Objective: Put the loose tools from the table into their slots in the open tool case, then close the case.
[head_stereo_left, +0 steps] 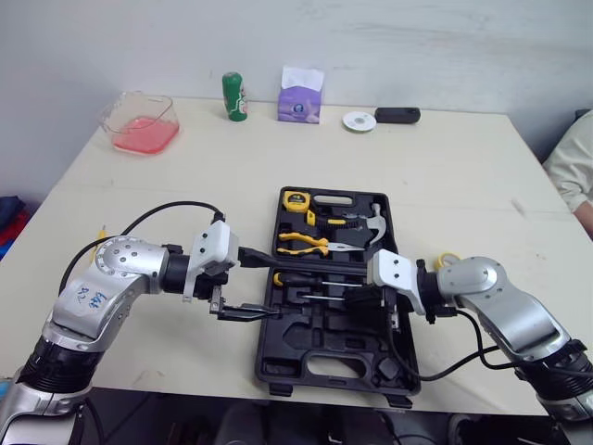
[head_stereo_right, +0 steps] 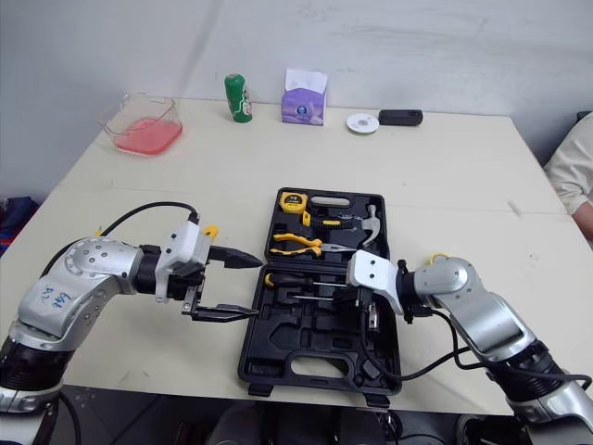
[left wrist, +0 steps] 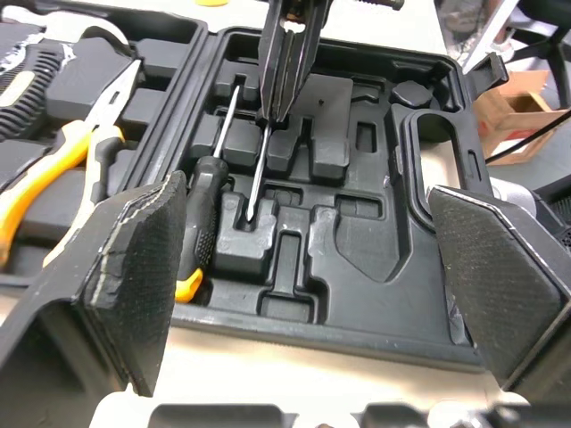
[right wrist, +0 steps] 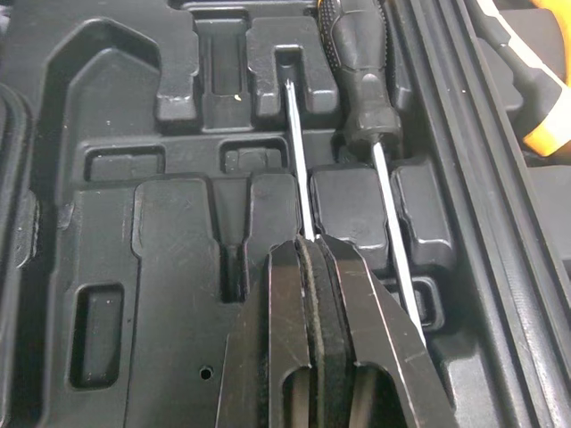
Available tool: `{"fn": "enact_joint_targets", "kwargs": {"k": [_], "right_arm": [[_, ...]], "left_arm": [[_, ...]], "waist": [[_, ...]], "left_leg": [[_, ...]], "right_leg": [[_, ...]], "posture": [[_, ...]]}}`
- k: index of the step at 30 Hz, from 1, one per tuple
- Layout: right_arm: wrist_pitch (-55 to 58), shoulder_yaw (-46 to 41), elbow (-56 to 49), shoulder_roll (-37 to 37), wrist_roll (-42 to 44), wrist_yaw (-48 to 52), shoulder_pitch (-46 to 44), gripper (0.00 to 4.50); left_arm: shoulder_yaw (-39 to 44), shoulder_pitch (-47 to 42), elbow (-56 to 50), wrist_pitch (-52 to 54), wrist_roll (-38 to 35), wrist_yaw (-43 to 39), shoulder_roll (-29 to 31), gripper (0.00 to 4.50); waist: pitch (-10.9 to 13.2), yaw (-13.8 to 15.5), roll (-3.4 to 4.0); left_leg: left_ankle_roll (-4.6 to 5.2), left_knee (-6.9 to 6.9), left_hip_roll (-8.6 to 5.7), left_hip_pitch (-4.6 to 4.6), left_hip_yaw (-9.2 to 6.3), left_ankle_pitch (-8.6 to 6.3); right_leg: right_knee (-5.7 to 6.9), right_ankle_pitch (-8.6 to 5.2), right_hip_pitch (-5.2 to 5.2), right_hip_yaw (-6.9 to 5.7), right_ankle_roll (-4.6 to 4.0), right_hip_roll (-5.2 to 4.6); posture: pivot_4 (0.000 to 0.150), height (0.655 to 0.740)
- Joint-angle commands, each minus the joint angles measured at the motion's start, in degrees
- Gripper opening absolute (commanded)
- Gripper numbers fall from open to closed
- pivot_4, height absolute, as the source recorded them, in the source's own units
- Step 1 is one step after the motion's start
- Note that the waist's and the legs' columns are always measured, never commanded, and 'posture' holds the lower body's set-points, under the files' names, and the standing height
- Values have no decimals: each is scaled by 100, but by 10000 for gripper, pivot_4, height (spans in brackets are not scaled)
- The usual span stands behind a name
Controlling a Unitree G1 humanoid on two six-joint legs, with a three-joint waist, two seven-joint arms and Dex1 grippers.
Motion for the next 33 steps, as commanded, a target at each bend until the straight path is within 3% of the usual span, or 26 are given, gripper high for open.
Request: {"fn": "enact_joint_targets", "kwargs": {"k": [1, 5, 8, 10, 16, 20, 26, 29, 33], "right_arm": [[412, -497, 163, 397, 403, -374, 308, 385], [568, -1663, -371, 425, 1320, -292, 506, 385], [1008, -2817, -707, -80, 2222, 182, 875, 8589], [1130, -3406, -594, -448, 2339, 308, 1081, 15455], [516, -4607, 995, -1340, 1683, 554, 1888, 44736], [-175, -4739, 1949, -1517, 1248, 497, 1967, 44736], [-1027, -4545, 3592, -1787, 648, 334, 1433, 44736], [-1122, -4465, 3636, -1784, 659, 424, 1250, 44736], [-858, -4283, 2851, -1617, 896, 479, 1198, 44736]], "left_arm": [[392, 269, -134, 62, -86, 219, 56, 45000], [1187, 1050, -418, 407, -415, 817, -99, 45000], [2690, 2040, -417, 934, -957, 1448, -420, 45000], [3664, 2677, -405, 1147, -1193, 1602, -498, 45000], [5668, 3970, 214, 1201, -1346, 2082, -730, 45000], [6031, 4649, 1097, 274, -595, 1944, -606, 45000], [6621, 4877, 2197, 84, -634, 1854, -263, 45000], [6558, 4779, 1912, 248, -846, 1978, -343, 45000], [6135, 4424, 1424, 349, -821, 2422, -530, 45000]], "waist": [[-10, -10, -13], [41, -74, 64], [68, -106, 93], [101, -160, 108], [117, -112, 78], [118, -127, 81], [121, -151, 87], [122, -156, 90], [122, -156, 94]], "left_leg": [[-3, -2, 1, -1, -5, 0], [-34, -5, -4, -37, -1, 22], [-37, -9, -4, -45, 1, 24], [-34, -20, -2, -45, 2, 23], [-12, -24, 0, -19, -2, 9], [-7, -32, -6, -21, 6, 3], [-42, -45, -2, -23, 17, -16], [-47, -75, -4, -20, 26, -13], [-67, -99, 1, -18, 22, -1]], "right_leg": [[1, 0, 1, 0, 0, -1], [18, 1, -41, 12, 2, -8], [24, 0, -54, 6, 1, -8], [21, -4, -54, -1, 5, -5], [15, -12, -34, -14, -3, -4], [1, -32, -41, -8, -40, -10], [1, -39, -59, 3, -56, -11], [-6, -36, -67, 11, -52, -15], [-1, -18, -73, 6, -19, -15]], "posture": [[1500, 7244], [1500, 7244], [1500, 7244], [1500, 7244], [1500, 7244], [1500, 7244], [1500, 7244], [1500, 7244], [1500, 7244]]}}
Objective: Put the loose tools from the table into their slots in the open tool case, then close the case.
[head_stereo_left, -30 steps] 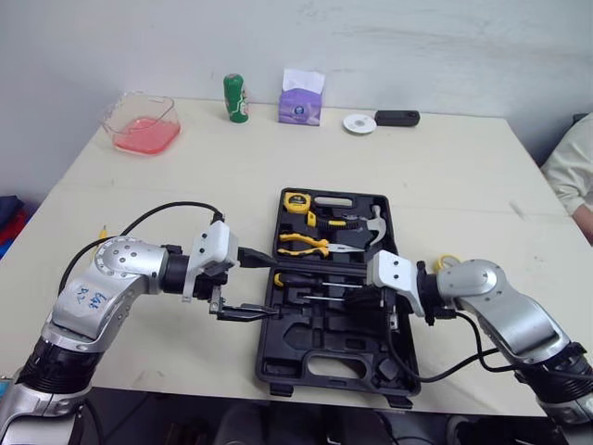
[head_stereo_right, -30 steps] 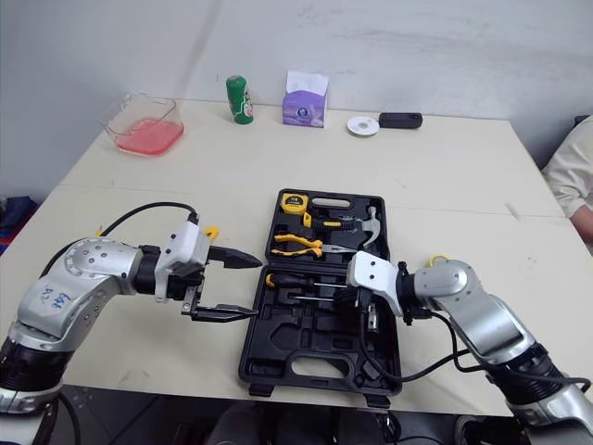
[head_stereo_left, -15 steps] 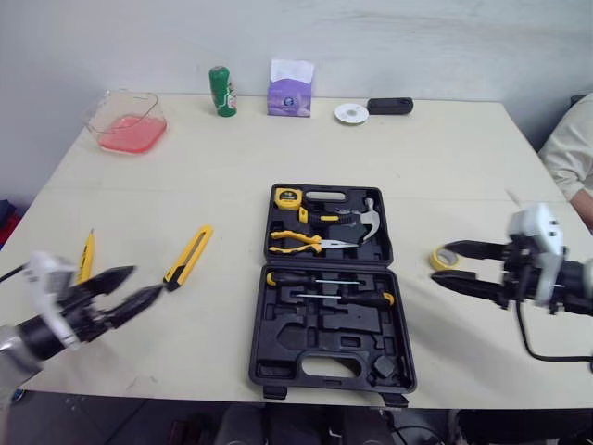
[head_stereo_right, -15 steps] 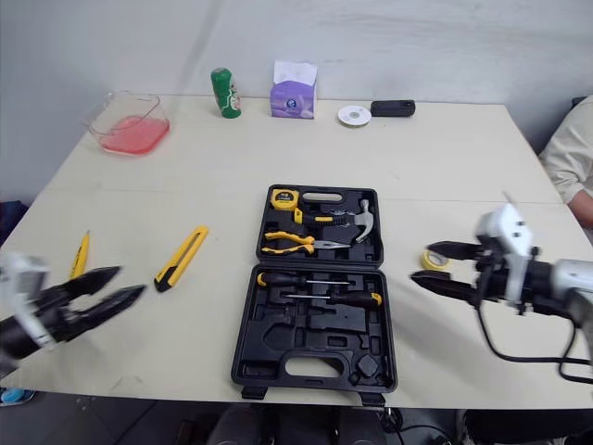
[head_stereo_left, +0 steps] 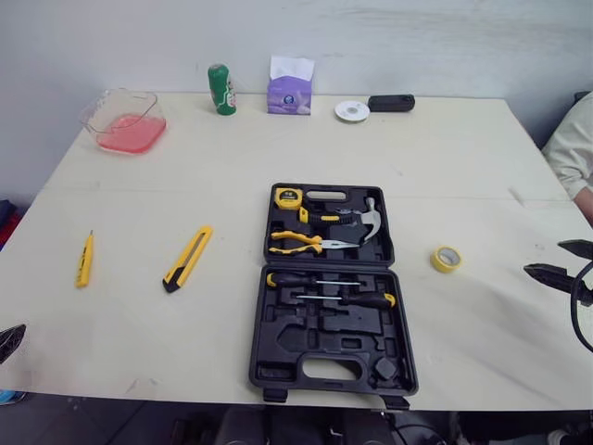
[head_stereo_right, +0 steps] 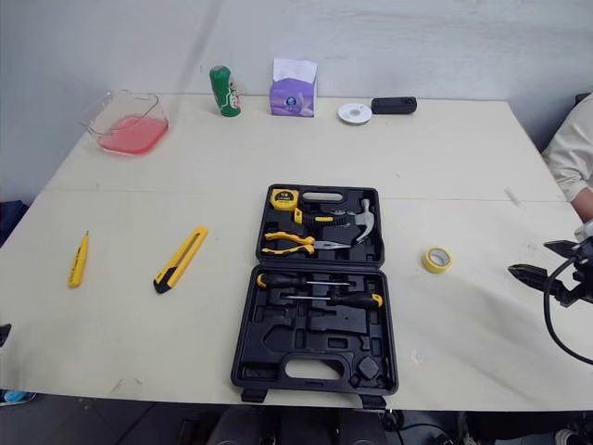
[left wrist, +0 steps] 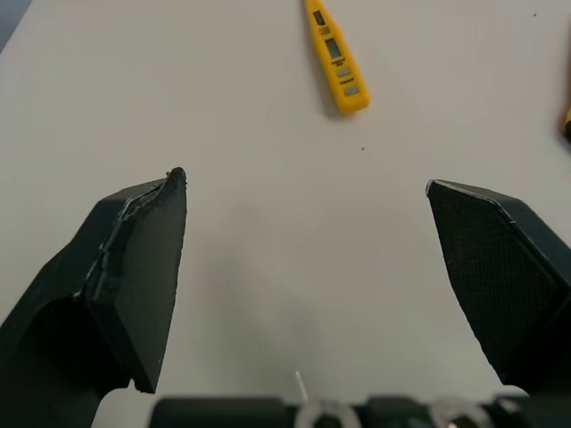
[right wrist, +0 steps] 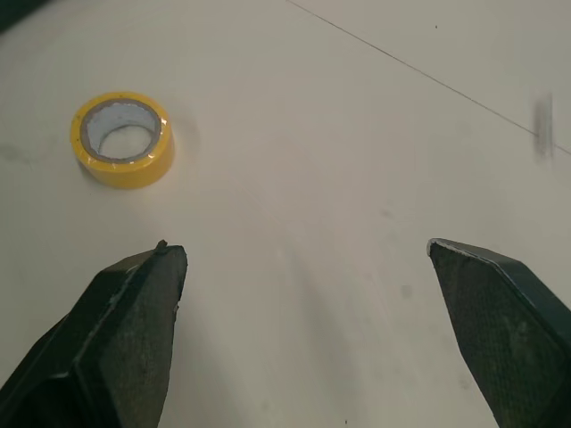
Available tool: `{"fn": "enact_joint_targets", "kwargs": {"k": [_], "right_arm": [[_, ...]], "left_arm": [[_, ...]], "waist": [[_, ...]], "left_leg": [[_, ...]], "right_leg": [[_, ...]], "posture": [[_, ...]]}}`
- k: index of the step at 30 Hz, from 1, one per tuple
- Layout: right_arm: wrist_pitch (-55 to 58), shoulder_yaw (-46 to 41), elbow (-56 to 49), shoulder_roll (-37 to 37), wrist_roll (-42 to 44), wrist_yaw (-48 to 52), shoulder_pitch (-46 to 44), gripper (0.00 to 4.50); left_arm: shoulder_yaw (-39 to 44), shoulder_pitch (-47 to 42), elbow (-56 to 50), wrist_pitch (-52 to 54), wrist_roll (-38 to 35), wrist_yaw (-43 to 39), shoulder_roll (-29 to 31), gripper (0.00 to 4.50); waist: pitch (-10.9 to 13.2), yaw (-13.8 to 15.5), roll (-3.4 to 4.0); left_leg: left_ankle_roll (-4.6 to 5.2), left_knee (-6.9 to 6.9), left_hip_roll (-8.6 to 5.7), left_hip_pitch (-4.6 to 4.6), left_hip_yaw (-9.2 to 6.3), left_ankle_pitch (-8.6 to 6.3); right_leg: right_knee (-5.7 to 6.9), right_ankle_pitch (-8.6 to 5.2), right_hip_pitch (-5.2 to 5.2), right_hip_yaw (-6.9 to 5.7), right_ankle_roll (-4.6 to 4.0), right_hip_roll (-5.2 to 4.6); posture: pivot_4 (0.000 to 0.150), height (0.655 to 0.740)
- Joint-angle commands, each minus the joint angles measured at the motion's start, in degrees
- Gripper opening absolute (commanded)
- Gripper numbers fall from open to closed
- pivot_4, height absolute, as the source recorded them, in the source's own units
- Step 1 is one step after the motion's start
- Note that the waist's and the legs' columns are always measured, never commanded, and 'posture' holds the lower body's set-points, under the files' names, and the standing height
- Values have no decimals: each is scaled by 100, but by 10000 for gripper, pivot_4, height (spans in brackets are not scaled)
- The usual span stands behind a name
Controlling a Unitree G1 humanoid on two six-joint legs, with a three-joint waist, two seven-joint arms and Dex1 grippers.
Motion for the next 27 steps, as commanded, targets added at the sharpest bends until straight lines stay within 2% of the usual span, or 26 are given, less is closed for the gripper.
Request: {"fn": "enact_joint_targets", "kwargs": {"k": [1, 5, 10, 14, 17, 19, 22, 26, 27], "right_arm": [[275, 105, -1033, 112, 375, 107, -51, 44736], [904, 424, -2420, 245, 1017, 218, -309, 44736], [1570, 1061, -3746, 455, 2033, 360, -1280, 44736], [1825, 1395, -4104, 646, 2345, 240, -1856, 44736], [1932, 2004, -4382, 1258, 2559, 27, -2705, 44736], [2028, 2200, -4438, 1503, 2620, -40, -2924, 44736], [2019, 2422, -4375, 1724, 2485, -148, -3102, 44736], [1931, 2647, -4191, 1983, 2249, -261, -3309, 44736], [1911, 2673, -4148, 2016, 2205, -270, -3342, 44966]], "left_arm": [[-337, -265, -543, 123, -4, 466, -61, 45000], [-647, -827, -888, 757, -77, 1365, -153, 45000], [-936, -1734, -603, 1527, 35, 2291, -28, 45000], [-930, -2316, -338, 2102, -27, 2732, 3, 45000], [-1220, -3204, 392, 2678, 24, 3073, 181, 45000], [-1459, -3581, 819, 2669, 252, 3160, 357, 45000], [-1764, -3838, 1166, 2718, 445, 3188, 483, 45000], [-2017, -3929, 1221, 2867, 656, 3359, 408, 45000], [-2052, -3910, 1201, 2888, 695, 3379, 388, 42520]], "waist": [[1, 4, 2], [6, -12, 10], [8, -48, 7], [4, -38, -6], [7, -33, -10], [5, -26, -18], [2, -19, -26], [2, -26, -26], [2, -23, -26]], "left_leg": [[-4, -3, 2, 0, -3, 2], [-8, -6, 2, 3, -6, 9], [-2, -4, 0, 3, -9, 14], [19, -4, 0, -3, -11, 26], [18, -1, -3, -5, -6, 28], [12, -1, -3, -7, -9, 32], [-19, -4, -1, -11, -10, 49], [-7, -4, -3, -19, 21, 38], [-7, -4, -2, -18, 23, 38]], "right_leg": [[2, -1, 0, -3, -1, 1], [17, -1, -1, -3, -2, 3], [22, 1, -1, -6, 2, 3], [12, 1, -1, -13, 2, 3], [7, 5, -1, -16, 9, 0], [19, 6, -7, -22, 7, 0], [20, 4, -11, -35, 4, 0], [25, 6, -21, -78, 7, -20], [25, 6, -22, -87, 7, -21]], "posture": [[1500, 7244], [1500, 7244], [1500, 7244], [1500, 7244], [1500, 7244], [1500, 7244], [1500, 7244], [1500, 7244], [1500, 7244]]}}
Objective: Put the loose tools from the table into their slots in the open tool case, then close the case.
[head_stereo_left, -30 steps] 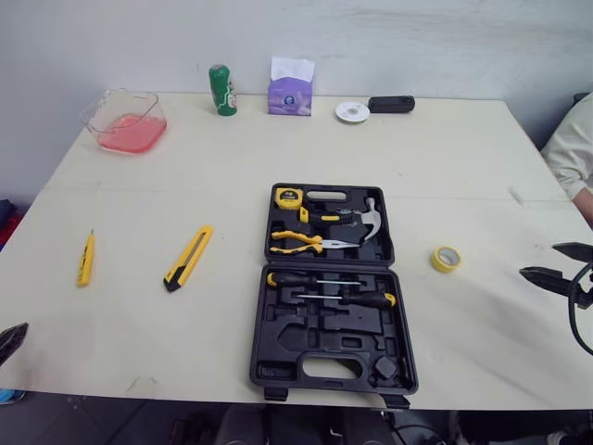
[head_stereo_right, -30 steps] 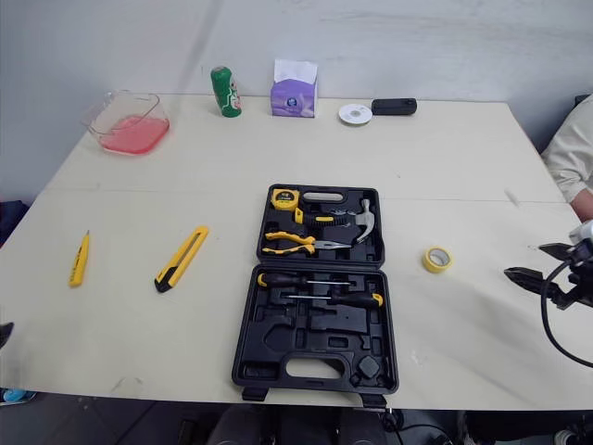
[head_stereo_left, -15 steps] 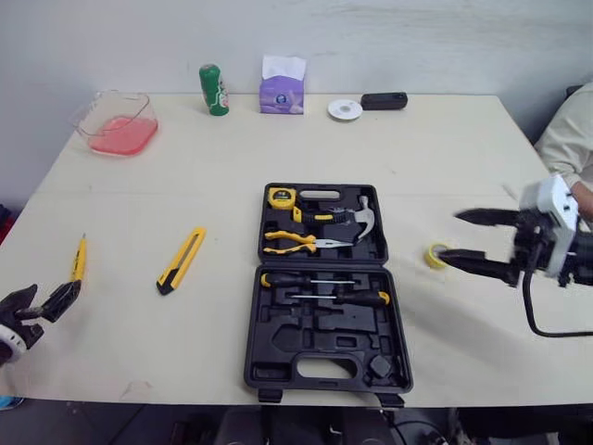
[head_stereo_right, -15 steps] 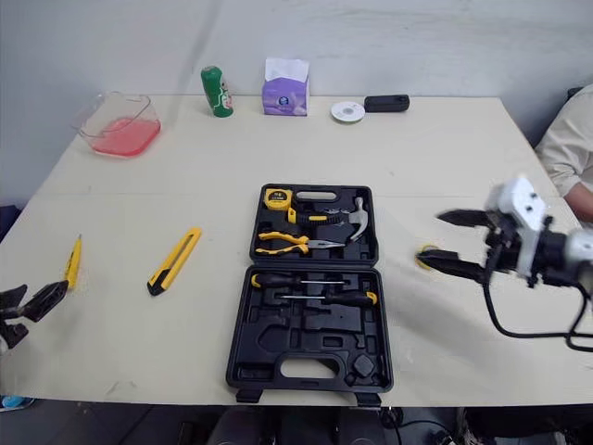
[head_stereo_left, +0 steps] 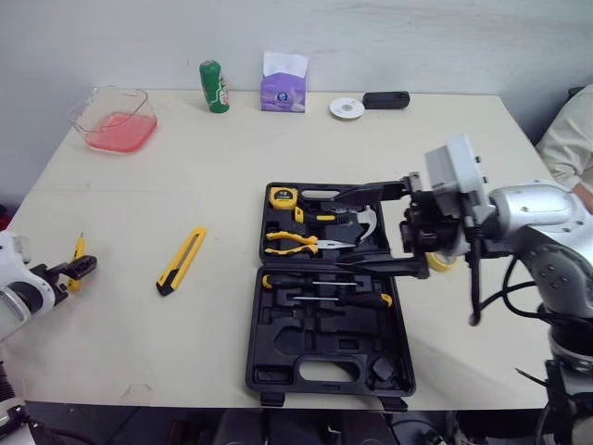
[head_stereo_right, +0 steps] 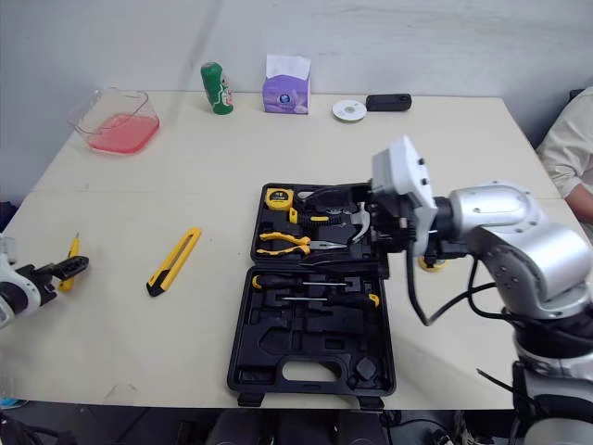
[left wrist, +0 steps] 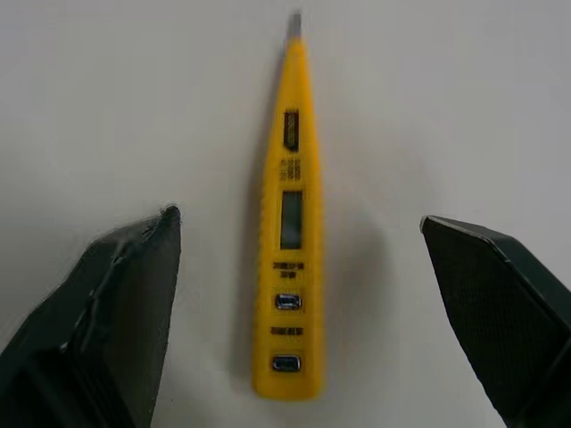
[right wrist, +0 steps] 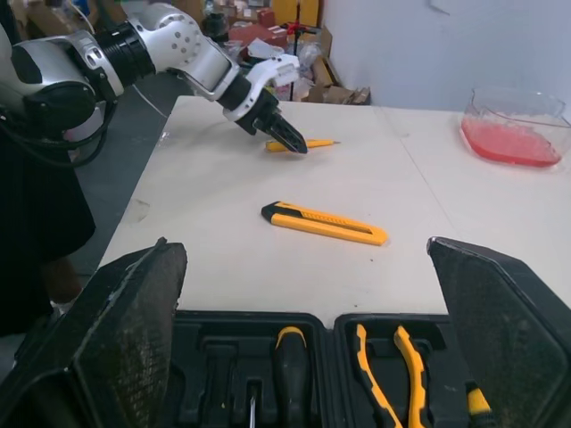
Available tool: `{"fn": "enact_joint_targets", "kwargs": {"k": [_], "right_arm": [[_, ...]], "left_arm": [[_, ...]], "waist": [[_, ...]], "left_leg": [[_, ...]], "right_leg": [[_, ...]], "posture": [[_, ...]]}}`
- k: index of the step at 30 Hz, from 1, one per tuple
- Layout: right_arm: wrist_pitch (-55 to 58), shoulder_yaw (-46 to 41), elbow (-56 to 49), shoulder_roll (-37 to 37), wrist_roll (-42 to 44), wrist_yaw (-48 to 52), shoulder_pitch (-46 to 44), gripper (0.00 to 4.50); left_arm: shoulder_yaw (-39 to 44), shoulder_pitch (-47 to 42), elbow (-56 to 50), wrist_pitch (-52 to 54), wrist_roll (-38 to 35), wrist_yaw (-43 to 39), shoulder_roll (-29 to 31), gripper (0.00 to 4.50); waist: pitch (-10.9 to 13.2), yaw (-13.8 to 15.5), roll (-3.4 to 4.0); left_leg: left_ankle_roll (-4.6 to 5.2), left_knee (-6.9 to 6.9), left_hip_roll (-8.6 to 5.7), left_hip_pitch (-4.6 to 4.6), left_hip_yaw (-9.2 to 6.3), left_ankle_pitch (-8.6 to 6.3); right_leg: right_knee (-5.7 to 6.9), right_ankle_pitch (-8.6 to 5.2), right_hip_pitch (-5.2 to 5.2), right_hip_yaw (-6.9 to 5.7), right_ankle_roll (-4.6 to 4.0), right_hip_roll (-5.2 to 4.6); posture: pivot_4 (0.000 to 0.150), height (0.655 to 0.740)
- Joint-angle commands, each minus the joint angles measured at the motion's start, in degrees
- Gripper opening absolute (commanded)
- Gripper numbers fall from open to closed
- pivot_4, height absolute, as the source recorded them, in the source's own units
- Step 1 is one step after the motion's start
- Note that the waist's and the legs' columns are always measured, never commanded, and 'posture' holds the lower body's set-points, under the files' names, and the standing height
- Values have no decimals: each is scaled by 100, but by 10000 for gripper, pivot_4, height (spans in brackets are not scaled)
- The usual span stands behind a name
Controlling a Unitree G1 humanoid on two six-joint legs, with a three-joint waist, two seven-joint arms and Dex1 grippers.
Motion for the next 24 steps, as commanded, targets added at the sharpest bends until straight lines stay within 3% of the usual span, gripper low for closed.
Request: {"fn": "enact_joint_targets", "kwargs": {"k": [1, 9, 11, 15, 19, 24], "right_arm": [[-130, -50, 57, 53, -134, -55, -162, 45000], [-160, 24, 100, 135, -237, -9, -186, 45000], [-163, 38, 88, 146, -240, -8, -189, 45000], [-124, 23, 29, 79, -196, 26, -139, 45000], [25, -54, -126, -153, -57, 156, 60, 45000], [243, -190, -557, -736, 174, 498, 772, 45000]], "left_arm": [[-46, 39, -55, 114, 136, 94, -64, 39866], [-487, 104, -303, -6, 294, -240, -88, 6220], [-945, 329, -514, -927, 770, -508, 166, 5522], [-1277, 661, -1326, -1563, 973, -1043, 504, 5521], [-1532, 930, -2724, -1696, 537, -2041, 803, 5521], [-2752, 555, -4357, -1557, -354, -3695, 1407, 5521]], "waist": [[0, 6, 0], [0, 63, 0], [1, 66, 1], [3, 47, -6], [7, 44, -17], [12, 66, -7]], "left_leg": [[0, 0, 1, 0, 0, 0], [-1, 3, -2, 2, 3, 3], [-1, 3, -7, 2, -1, 6], [-2, 2, -6, -1, -2, 5], [-3, 2, -7, -44, -2, 6], [8, 10, -15, -75, -8, 3]], "right_leg": [[0, 0, -1, -5, 0, 0], [3, 0, -4, -52, 0, -7], [6, 0, -4, -56, -1, -14], [4, 0, -7, -54, -3, -20], [6, 2, -51, -74, -14, -52], [4, 3, -53, -104, -11, -56]], "posture": [[1500, 7244], [1500, 7244], [1500, 7244], [1500, 7244], [1500, 7244], [1500, 7244]]}}
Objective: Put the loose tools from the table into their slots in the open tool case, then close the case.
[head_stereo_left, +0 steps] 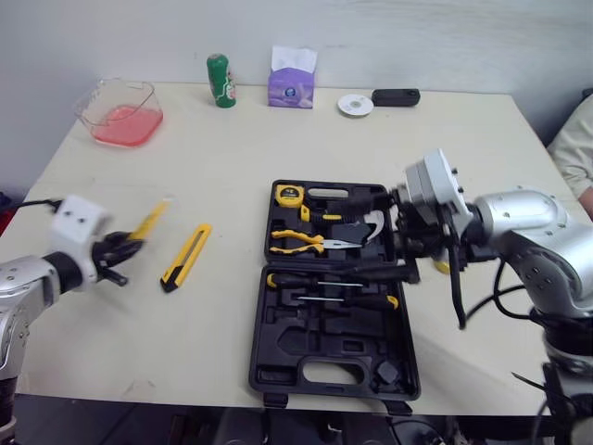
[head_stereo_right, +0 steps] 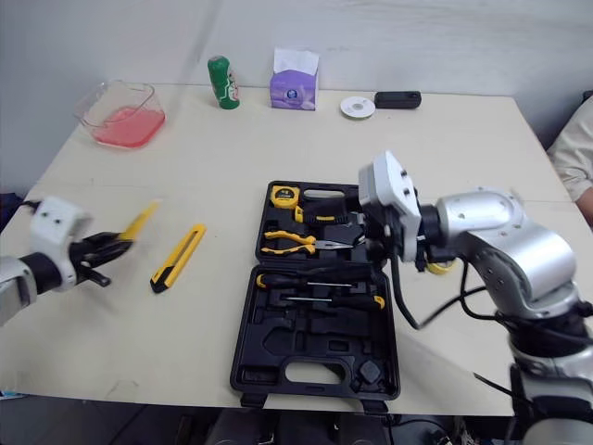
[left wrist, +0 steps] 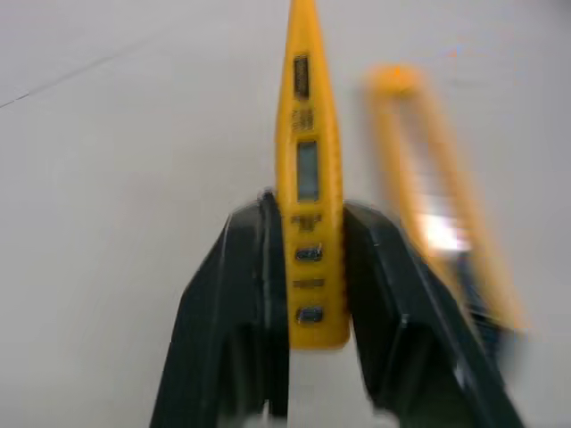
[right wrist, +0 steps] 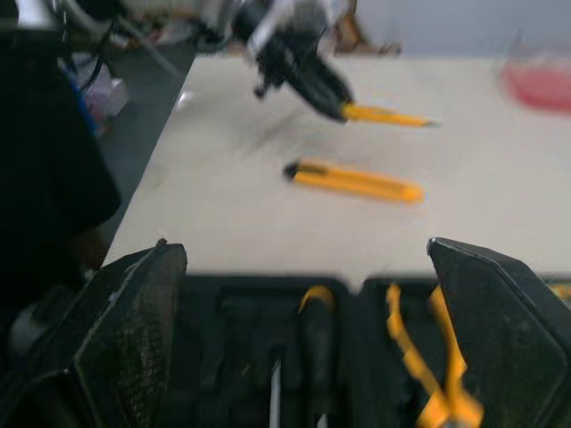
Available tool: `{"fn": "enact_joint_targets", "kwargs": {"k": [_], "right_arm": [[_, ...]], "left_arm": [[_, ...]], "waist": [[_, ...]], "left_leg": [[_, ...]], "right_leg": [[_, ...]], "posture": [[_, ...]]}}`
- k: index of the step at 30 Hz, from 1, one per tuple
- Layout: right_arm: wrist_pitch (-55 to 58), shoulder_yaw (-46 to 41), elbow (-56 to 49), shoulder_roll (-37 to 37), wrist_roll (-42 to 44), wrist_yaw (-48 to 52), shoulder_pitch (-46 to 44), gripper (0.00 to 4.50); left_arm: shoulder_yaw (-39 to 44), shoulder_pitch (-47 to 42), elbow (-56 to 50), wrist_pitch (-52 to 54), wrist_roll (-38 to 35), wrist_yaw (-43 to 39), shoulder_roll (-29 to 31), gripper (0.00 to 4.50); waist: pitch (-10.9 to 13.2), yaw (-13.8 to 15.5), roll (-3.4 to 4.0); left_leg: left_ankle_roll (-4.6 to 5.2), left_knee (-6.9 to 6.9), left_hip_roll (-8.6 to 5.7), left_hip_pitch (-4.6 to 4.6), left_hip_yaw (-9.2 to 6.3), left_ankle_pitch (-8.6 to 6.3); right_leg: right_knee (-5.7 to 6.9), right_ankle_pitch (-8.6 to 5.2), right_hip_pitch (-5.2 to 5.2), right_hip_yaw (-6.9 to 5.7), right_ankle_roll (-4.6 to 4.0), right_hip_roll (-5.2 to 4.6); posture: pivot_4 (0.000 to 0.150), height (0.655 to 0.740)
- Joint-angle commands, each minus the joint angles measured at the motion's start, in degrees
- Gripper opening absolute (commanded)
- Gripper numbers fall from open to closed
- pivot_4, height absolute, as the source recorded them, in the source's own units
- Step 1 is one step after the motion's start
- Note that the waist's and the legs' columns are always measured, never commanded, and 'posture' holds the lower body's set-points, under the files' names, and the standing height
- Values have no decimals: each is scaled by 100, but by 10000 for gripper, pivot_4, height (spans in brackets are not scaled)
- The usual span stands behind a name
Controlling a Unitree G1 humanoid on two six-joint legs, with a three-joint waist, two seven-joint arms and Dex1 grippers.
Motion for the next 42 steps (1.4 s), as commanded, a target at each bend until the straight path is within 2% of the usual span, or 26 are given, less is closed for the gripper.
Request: {"fn": "enact_joint_targets", "kwargs": {"k": [1, 3, 7, 12, 15, 28, 42], "right_arm": [[77, -248, -452, -310, 211, 188, 335, 45000], [84, -255, -571, -464, 150, 180, 597, 45000], [-342, -68, -744, -1006, -559, 317, 1460, 45000], [-199, -386, -934, -1156, -465, 148, 2051, 45000], [-294, -465, -1026, -1297, -648, 141, 2438, 45000], [-445, -515, -1016, -1239, -753, -74, 2725, 45000], [-581, -438, -986, -1169, -795, -146, 2718, 45000]], "left_arm": [[-961, -545, -791, 51, -395, -932, 250, 5521], [-1587, -1101, -750, 84, -296, -1125, 172, 5521], [-2998, -2320, -387, 392, 4, -1403, -427, 5521], [-3912, -3012, -53, 438, 574, -1502, -788, 5521], [-4313, -3182, -47, 211, 894, -1791, -784, 5521], [-5076, -3691, 222, 404, 1655, -2368, -871, 5521], [-5066, -3737, 411, 371, 2001, -2306, -1345, 5521]], "waist": [[3, -12, 6], [4, -17, 5], [12, 21, 2], [15, 4, 1], [17, 19, -2], [19, 139, -5], [19, 196, -5]], "left_leg": [[5, 0, -1, 0, 15, -2], [12, 5, -2, 1, 23, 1], [13, 29, 4, 11, 30, 7], [14, 78, 12, 6, 31, 6], [15, 85, 15, 2, 25, 5], [27, 97, 10, -3, 25, 5], [41, 108, 3, -2, 14, 13]], "right_leg": [[-4, 1, 0, -6, 2, -4], [-4, 3, 1, -16, 7, 6], [-3, 5, 3, -36, 10, 68], [13, 16, 6, -21, 9, 83], [15, 16, 5, -21, 9, 83], [13, 19, 7, -21, 14, 83], [15, 26, 20, -22, 27, 75]], "posture": [[1500, 7244], [1500, 7244], [1500, 7244], [1500, 7244], [1500, 7244], [1500, 7244], [1500, 7244]]}}
